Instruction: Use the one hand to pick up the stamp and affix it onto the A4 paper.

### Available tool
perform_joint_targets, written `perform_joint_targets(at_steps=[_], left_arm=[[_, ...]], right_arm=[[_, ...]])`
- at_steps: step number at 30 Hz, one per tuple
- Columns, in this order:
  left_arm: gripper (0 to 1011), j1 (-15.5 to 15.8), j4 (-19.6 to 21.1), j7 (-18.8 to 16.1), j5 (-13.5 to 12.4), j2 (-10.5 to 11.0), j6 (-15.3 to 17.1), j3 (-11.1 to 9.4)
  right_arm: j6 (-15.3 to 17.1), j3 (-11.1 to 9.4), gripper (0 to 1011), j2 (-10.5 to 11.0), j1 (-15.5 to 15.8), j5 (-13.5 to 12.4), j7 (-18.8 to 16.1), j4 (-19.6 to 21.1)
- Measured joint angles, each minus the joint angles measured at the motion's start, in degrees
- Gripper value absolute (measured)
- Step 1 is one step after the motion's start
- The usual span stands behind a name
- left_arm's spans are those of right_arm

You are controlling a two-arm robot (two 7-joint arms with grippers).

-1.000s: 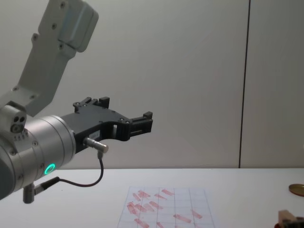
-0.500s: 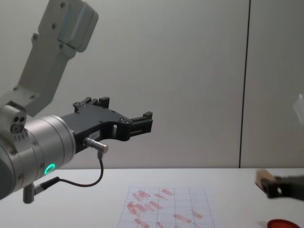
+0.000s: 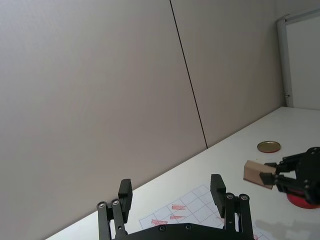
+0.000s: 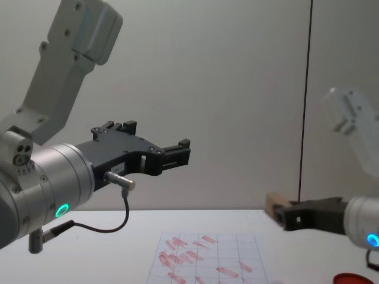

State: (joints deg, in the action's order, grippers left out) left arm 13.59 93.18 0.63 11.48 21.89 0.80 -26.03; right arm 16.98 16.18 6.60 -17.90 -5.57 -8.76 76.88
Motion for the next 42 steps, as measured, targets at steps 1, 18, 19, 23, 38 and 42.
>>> perform_joint_targets(at_steps=[1,18,19,23,38,42], left_arm=[[993,0.00,0.00,0.00,0.00,0.00,0.00,0.00],[993,0.00,0.00,0.00,0.00,0.00,0.00,0.00],[993,0.00,0.00,0.00,0.00,0.00,0.00,0.00],[993,0.00,0.00,0.00,0.00,0.00,0.00,0.00],[993,0.00,0.00,0.00,0.00,0.00,0.00,0.00],[993,0.00,0.00,0.00,0.00,0.00,0.00,0.00]], right_arm=[[0.24,0.17,217,-0.10,0.07,0.06,-0.16,0.15],[7.07,3.76,216,-1.63,1.77,3.83,-1.58,0.60],[7.21,3.82,217,-1.65,1.84,3.96,-1.50,0.53],[7.94,4.03,216,-1.72,2.01,4.54,-0.97,0.06],[9.25,4.20,217,-1.85,2.41,5.04,-0.48,-2.02],[9.28,4.14,217,-1.81,2.61,4.75,-0.49,-2.49]])
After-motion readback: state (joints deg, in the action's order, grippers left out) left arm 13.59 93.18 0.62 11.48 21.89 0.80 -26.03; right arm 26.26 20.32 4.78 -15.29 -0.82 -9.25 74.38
